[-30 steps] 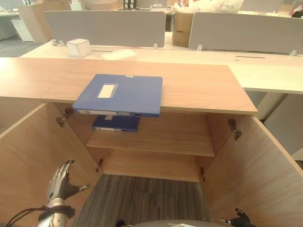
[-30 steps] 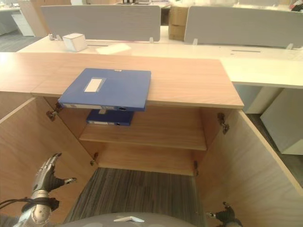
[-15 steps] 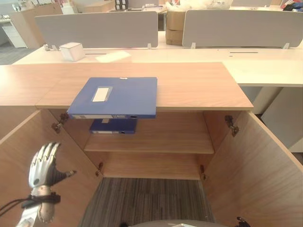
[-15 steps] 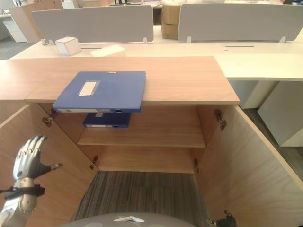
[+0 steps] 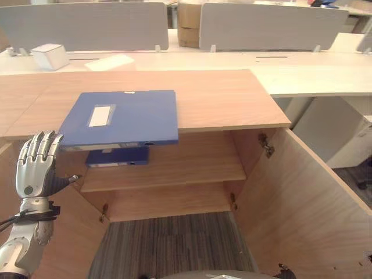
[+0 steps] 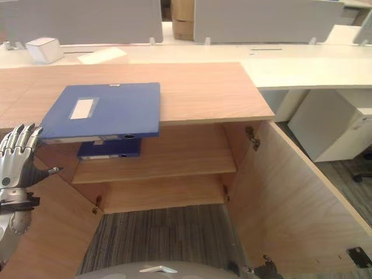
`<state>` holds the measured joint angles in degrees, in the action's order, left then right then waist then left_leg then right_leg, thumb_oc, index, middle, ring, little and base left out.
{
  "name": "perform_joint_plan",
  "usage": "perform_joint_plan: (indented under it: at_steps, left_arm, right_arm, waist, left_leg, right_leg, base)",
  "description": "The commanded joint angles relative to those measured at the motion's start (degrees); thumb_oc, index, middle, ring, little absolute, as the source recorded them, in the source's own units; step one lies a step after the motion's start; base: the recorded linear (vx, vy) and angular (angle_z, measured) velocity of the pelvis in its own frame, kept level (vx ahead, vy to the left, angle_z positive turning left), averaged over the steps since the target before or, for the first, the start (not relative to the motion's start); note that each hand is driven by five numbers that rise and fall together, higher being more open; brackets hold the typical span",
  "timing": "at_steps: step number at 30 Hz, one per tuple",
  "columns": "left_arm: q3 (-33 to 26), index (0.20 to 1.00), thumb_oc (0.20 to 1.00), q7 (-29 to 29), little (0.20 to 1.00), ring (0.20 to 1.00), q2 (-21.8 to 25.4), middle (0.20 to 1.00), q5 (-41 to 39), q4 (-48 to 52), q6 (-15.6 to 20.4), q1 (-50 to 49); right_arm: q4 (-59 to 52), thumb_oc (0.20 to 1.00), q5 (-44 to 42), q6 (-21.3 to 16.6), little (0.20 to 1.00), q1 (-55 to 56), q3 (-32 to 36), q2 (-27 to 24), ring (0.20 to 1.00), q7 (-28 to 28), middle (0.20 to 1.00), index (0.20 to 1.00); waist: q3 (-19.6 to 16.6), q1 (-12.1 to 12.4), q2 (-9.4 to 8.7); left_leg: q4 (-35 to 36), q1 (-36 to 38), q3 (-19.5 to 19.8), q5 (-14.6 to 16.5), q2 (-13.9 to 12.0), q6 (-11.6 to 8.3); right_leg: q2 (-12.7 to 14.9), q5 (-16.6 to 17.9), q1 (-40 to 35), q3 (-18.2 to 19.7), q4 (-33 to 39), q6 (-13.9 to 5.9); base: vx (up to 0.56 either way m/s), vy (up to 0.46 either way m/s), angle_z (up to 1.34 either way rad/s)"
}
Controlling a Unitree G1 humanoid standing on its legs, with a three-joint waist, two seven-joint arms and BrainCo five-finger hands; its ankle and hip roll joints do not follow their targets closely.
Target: Put the empty folder in the office cabinet
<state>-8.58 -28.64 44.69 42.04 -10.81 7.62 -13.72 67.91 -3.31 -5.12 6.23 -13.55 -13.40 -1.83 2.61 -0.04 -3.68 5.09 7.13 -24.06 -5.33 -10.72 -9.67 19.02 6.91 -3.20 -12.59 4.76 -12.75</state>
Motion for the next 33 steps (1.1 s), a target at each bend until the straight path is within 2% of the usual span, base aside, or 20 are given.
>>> perform_joint_plan:
  at_steps: [1,7,12,14,15,21,27,28,29,30,33]
  left_arm:
    - [-0.7,1.0,1.0,-2.2,1.0,1.0,4.1,1.0,2.4,1.5,0.4,3.6]
    - [2.8,1.0,1.0,-1.8,1.0,1.0,4.2,1.0,3.0,-0.1,0.6,6.8]
    - [8.6,1.0,1.0,-1.6,1.0,1.0,4.3,1.0,4.0,-4.4,0.0,11.8]
    - [8.6,1.0,1.0,-1.6,1.0,1.0,4.3,1.0,4.0,-4.4,0.0,11.8]
    - [10.8,1.0,1.0,-1.6,1.0,1.0,5.1,1.0,5.1,-7.1,-0.9,14.2]
    - [15.5,1.0,1.0,-1.8,1.0,1.0,7.0,1.0,7.4,-12.3,-2.8,19.1]
    - [16.7,1.0,1.0,-1.8,1.0,1.0,8.4,1.0,8.7,-13.3,-3.4,20.7]
    - [17.4,0.354,0.354,-1.3,0.354,0.354,9.5,0.354,9.2,-13.7,-3.4,21.5]
    - [17.4,0.354,0.354,-1.3,0.354,0.354,9.5,0.354,9.2,-13.7,-3.4,21.5]
    - [17.8,0.2,0.2,-1.8,0.2,0.2,11.2,0.2,9.8,-14.1,-3.8,23.1]
    - [17.3,0.2,0.2,-2.1,0.2,0.2,12.4,0.2,8.9,-13.0,-3.8,24.4]
  right_arm:
    - [1.3,1.0,0.9,-1.7,1.0,-4.2,-1.1,-0.9,1.0,-1.4,1.0,1.0]
    - [0.9,1.0,1.0,-2.1,1.0,-4.3,-1.4,-1.2,1.0,-1.7,1.0,1.0]
    - [0.6,1.0,0.5,-2.2,1.0,-4.5,-1.5,-1.7,1.0,-2.1,1.0,1.0]
    - [0.6,1.0,0.5,-2.2,1.0,-4.5,-1.5,-1.7,1.0,-2.1,1.0,1.0]
    - [0.0,1.0,0.2,-2.4,1.0,-4.5,-1.5,-2.2,1.0,-2.3,1.0,1.0]
    - [0.2,1.0,0.0,-2.7,1.0,-4.3,-1.6,-2.6,1.0,-2.7,1.0,1.0]
    - [0.0,1.0,-0.2,-3.0,1.0,-4.1,-1.4,-2.5,1.0,-2.8,1.0,1.0]
    - [0.2,1.0,-0.3,-3.1,1.0,-4.0,-1.4,-2.7,1.0,-2.8,1.0,1.0]
    - [0.2,1.0,-0.3,-3.1,1.0,-4.0,-1.4,-2.7,1.0,-2.8,1.0,1.0]
    - [0.2,1.0,-0.5,-3.3,1.0,-4.1,-1.4,-3.0,1.0,-2.9,1.0,1.0]
    - [0.0,1.0,-0.7,-3.5,1.0,-3.9,-1.1,-2.9,1.0,-3.1,1.0,1.0]
  waist:
    - [-0.2,1.1,0.48]
    - [-0.7,0.1,0.51]
    - [-1.3,-1.3,0.65]
    - [-1.3,-1.3,0.65]
    - [-1.4,-2.1,0.93]
    - [-1.8,-3.2,1.33]
    - [-1.9,-3.5,1.39]
    - [-2.0,-3.7,1.53]
    - [-2.0,-3.7,1.53]
    - [-2.1,-4.0,1.52]
    - [-2.2,-4.1,1.53]
  left_leg:
    - [-0.1,1.8,1.2,6.3,0.4,1.19]
    - [-0.1,2.6,0.7,6.5,-0.1,0.8]
    - [-0.1,3.2,0.1,6.4,-0.3,0.63]
    - [-0.1,3.2,0.1,6.4,-0.3,0.63]
    - [-0.1,3.5,-0.3,6.5,-0.3,0.61]
    - [-0.1,3.9,-0.7,6.6,-0.1,0.62]
    - [-0.1,4.1,-0.8,6.8,0.0,0.65]
    - [-0.1,4.2,-0.9,6.8,0.1,0.7]
    - [-0.1,4.2,-0.9,6.8,0.1,0.7]
    - [-0.1,4.5,-1.0,6.9,0.3,0.75]
    - [-0.1,4.7,-1.0,7.0,0.5,0.83]
  right_leg:
    - [5.3,9.8,2.5,-5.8,-0.6,-2.25]
    - [4.8,8.4,2.1,-5.9,-0.3,-2.25]
    - [4.1,7.5,2.2,-4.9,-0.2,-2.25]
    - [4.1,7.5,2.2,-4.9,-0.2,-2.25]
    - [3.9,7.2,2.2,-4.3,-0.2,-2.25]
    - [3.6,7.2,2.3,-3.4,-0.3,-2.25]
    - [3.6,7.3,2.3,-3.1,-0.3,-2.25]
    - [3.6,7.4,2.3,-2.9,-0.4,-2.25]
    - [3.6,7.4,2.3,-2.9,-0.4,-2.25]
    - [3.7,7.5,2.3,-2.8,-0.4,-2.25]
    - [3.8,7.6,2.0,-2.7,-0.5,-2.25]
  base:
    - [0.06,0.001,-0.13]
    - [0.01,-0.008,-0.06]
    - [0.01,-0.002,0.0]
    - [0.0,0.0,-0.04]
    - [0.01,-0.001,-0.13]
    - [0.01,0.011,-0.11]
    - [0.0,0.003,-0.01]
    - [0.0,0.0,0.0]
    - [0.0,0.0,0.0]
    - [0.0,0.0,0.0]
    - [-0.01,0.017,-0.03]
